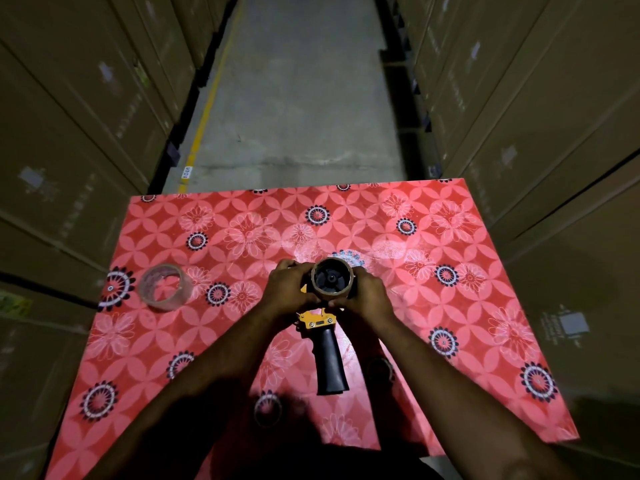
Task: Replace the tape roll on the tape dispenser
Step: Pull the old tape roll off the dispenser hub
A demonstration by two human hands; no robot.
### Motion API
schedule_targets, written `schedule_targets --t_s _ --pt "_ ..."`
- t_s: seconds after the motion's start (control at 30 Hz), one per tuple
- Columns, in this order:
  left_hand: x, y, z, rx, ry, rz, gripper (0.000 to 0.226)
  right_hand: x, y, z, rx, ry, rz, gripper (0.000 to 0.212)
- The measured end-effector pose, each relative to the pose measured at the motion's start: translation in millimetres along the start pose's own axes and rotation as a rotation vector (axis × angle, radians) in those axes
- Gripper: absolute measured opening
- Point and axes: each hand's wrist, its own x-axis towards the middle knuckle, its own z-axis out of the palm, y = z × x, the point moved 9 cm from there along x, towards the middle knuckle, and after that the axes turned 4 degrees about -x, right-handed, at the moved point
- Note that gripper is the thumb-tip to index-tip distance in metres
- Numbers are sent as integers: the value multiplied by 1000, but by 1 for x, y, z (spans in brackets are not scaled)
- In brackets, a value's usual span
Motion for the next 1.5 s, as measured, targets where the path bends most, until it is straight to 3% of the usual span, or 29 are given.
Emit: schedule_targets --t_s 0.27,0.47,0.6,0.73,0.87,1.03,1.17,1.33,1.5 --pt "-1 -5 -1 -72 -18 -35 64 1 -1 -2 41 -51 -64 79" --pt "-1 5 -2 69 -38 24 82 -3 -2 1 55 -25 -14 93" --pt "-2 0 -3 4 -38 -43 74 3 -3 5 40 -9 22 85" --pt "-4 0 -2 92 -69 -36 62 5 1 1 113 -43 -11 89" --pt "-1 5 1 179 -120 -2 82 3 0 2 138 -29 30 90" --pt "-1 -4 0 -10 -69 -81 68 7 -3 5 132 -9 41 83" --pt "1 -7 2 -41 -130 -113 64 8 3 2 166 -43 16 78" --pt "1 0 1 48 -148 -91 80 6 5 5 201 -48 51 93" --pt "2 -1 -3 27 -117 -97 78 6 1 8 200 -12 30 81"
